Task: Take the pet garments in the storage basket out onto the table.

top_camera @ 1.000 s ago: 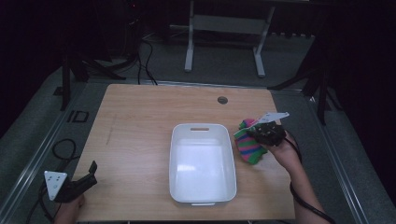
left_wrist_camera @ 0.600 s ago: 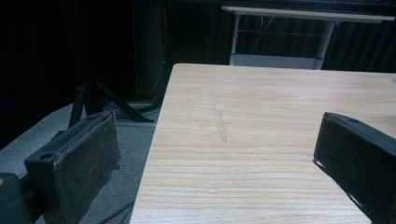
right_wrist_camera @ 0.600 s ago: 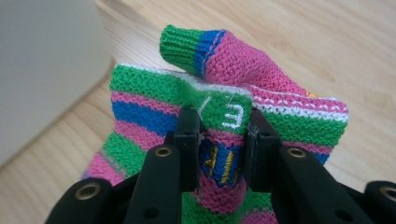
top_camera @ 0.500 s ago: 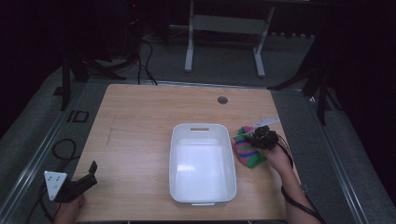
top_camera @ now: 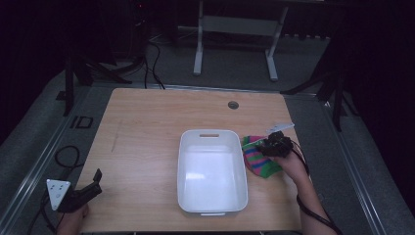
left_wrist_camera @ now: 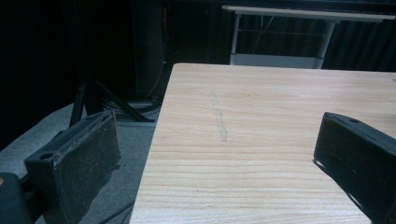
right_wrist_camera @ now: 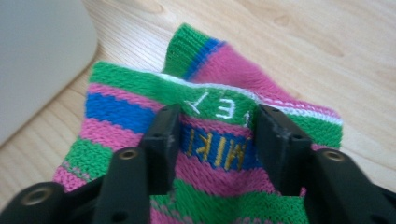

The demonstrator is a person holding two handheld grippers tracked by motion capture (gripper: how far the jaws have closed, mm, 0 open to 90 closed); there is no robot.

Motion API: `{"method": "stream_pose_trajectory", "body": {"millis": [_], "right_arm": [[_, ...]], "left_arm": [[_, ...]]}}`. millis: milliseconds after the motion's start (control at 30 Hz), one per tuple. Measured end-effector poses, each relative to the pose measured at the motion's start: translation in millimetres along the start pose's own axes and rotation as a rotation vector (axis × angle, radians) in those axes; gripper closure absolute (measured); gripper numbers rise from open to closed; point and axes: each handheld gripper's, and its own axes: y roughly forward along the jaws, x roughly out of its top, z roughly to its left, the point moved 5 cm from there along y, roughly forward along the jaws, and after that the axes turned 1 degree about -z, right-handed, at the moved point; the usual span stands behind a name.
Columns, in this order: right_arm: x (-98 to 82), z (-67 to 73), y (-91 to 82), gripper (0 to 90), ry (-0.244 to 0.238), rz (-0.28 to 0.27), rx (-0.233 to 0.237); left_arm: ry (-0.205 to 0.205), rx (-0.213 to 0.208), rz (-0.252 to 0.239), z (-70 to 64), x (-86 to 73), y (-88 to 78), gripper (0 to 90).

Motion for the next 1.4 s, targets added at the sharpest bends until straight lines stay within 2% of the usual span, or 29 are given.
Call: {"method": "stream_pose_trajectory", "body": {"millis": [67, 100, 133, 200, 267, 333, 367, 400, 433, 500, 533, 567, 633, 733, 900, 933, 1000, 1200, 1267, 1400], "right_arm": [[1.9, -0.6, -6.6, 39.6, 0.010, -0.020, -0.006], [1.9, -0.6, -6.6, 39.6, 0.010, -0.020, -0.006], [2.9, -1.1, -15.7, 33.8, 0.025, -0.053, -0.013], [2.4, -1.5, -21.6, 28.2, 0.035, -0.072, -0.019], [0.3, -1.8, -27.9, 25.4, 0.052, -0.091, -0.011], [-3.0, -3.6, -33.2, 17.1, 0.091, -0.116, 0.026], [-5.3, -4.6, -35.6, 13.5, 0.090, -0.127, 0.032], [-5.3, -4.6, -35.6, 13.5, 0.090, -0.127, 0.032], [-10.4, -8.1, -41.4, 13.7, 0.117, -0.161, 0.016], [-12.4, -9.2, -43.4, 13.3, 0.126, -0.172, 0.014], [-18.9, -13.0, -48.7, 13.5, 0.143, -0.200, -0.015], [-22.3, -14.8, -50.6, 13.9, 0.160, -0.208, -0.016], [-25.1, -15.6, -51.4, 14.0, 0.174, -0.206, -0.007], [-42.0, -20.1, -54.2, 13.8, 0.194, -0.191, -0.043], [-57.5, -22.6, -61.0, 13.7, 0.223, -0.238, -0.073], [-66.8, -23.5, -64.9, 13.7, 0.249, -0.262, -0.087], [-74.7, -24.0, -67.5, 13.7, 0.271, -0.278, -0.101], [-98.9, -23.2, -75.4, 13.7, 0.315, -0.310, -0.178], [-105.9, -22.3, -77.1, 13.7, 0.319, -0.318, -0.225], [-113.3, -20.8, -77.5, 13.7, 0.342, -0.327, -0.239]], "left_arm": [[0.000, 0.000, -0.001, 0.1, 0.0, -0.1, 0.9], [0.000, 0.000, -0.001, 0.1, 0.0, -0.1, 0.9], [0.000, 0.000, -0.001, 0.1, 0.0, -0.2, 0.9], [0.000, 0.000, 0.000, 0.0, 0.0, -0.1, 0.9], [0.001, 0.001, 0.000, -0.1, 0.0, -0.1, 0.9], [0.002, 0.001, 0.000, -0.3, 0.0, -0.1, 0.9], [0.002, 0.001, 0.001, -0.3, -0.1, 0.0, 0.9], [0.002, 0.001, 0.001, -0.3, -0.1, 0.0, 0.9], [0.002, 0.001, 0.000, -0.3, 0.0, 0.0, 0.9], [0.002, 0.001, 0.000, -0.2, 0.0, -0.1, 1.0], [0.002, 0.001, 0.000, -0.2, 0.0, -0.1, 0.9], [0.003, 0.002, 0.002, -0.2, -0.1, -0.1, 0.9], [0.006, 0.001, 0.004, -0.3, -0.2, -0.1, 0.9], [0.002, 0.000, 0.001, -0.2, -0.1, 0.0, 0.9], [0.004, 0.000, 0.002, -0.3, -0.1, -0.1, 0.9], [0.003, 0.000, 0.000, -0.3, -0.1, -0.1, 0.9], [0.003, 0.000, 0.000, -0.3, -0.1, -0.1, 0.9], [0.003, 0.001, 0.000, -0.3, -0.1, -0.1, 0.9], [0.002, 0.002, 0.000, -0.2, -0.1, -0.1, 0.9], [0.002, 0.002, 0.000, -0.2, -0.1, -0.2, 1.0]]}}
